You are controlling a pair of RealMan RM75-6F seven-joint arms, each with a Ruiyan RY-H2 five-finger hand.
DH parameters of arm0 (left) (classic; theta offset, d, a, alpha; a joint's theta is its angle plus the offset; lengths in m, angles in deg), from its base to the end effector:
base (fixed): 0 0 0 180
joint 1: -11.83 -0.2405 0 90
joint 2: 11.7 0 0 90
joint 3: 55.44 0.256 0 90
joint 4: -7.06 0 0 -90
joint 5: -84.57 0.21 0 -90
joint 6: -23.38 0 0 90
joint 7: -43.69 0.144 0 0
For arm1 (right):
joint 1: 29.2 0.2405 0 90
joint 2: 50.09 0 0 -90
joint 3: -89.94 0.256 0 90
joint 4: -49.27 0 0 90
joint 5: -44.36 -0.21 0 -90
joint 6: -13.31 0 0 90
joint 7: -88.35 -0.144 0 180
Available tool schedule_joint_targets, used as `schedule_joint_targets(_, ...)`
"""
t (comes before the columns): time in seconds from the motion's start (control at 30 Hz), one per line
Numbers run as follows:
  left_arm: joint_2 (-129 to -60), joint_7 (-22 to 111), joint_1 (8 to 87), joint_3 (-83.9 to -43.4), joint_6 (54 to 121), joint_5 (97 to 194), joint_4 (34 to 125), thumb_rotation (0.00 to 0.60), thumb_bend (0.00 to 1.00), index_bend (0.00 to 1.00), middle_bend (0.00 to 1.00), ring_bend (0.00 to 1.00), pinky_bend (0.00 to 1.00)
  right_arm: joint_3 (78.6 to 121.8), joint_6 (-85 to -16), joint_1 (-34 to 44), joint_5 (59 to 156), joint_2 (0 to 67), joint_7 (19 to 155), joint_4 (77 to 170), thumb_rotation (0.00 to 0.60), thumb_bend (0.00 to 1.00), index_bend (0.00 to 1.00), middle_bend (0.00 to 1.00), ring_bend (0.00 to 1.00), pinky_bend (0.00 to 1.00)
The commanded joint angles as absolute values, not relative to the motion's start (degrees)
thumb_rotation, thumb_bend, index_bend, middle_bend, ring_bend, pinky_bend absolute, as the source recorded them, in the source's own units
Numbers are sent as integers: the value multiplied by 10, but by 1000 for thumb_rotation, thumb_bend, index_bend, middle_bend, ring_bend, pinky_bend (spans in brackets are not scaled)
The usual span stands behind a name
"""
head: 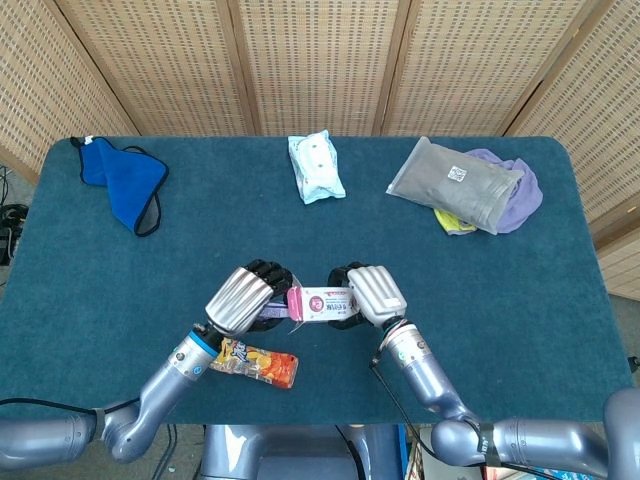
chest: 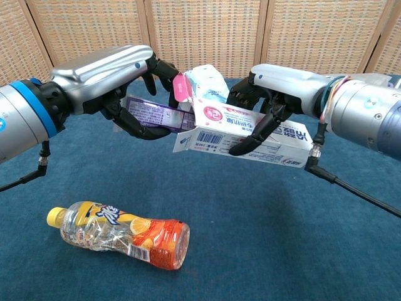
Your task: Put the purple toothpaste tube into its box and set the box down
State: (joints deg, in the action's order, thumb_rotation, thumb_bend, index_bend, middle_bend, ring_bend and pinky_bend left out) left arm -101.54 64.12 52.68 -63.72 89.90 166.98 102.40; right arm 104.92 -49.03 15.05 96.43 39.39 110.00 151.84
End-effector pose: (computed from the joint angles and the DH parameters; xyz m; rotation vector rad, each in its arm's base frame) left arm -0.0785 0.2902 -0.0050 -1.9518 -0.7136 -1.3011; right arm -0.0770 -0.3144 -0.0085 1.7400 -1.2613 1.1576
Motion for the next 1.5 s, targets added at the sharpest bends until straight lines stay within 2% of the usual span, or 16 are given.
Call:
schedule_joint_targets(0.03,-1019,645,525,-637,903,1672,1021,600,349,528,291,218,265,1049,-490,151,963,393,1100,1520,600,95,535,476,359,415)
schedule_joint_targets(0.17,-1020,655,525,-638,905,1672,1019,600,349,471,206,150,203,1050,-491,151,963,393,1098,1523,600,96,535,474,359,415)
schedule_joint_targets(0.43,-1023,669,526,-640,903,1668,1020,600,349,416,168,123,179,1055,-493,150,960,388,1092,1529,600,95,535,474,359,415)
schedule_joint_targets(0.67,-1027,679,525,-643,906,1664,1019,600,349,296,102,69,133,1060,-496,144,956,385,1073,1533,600,95,536,474,359,415)
schedule_joint_targets(1.5,-1006,686,527,-660,912,1661,1033,600,348,289,99,67,130,1093,-485,89,915,368,914,1534,600,95,543,491,362,420)
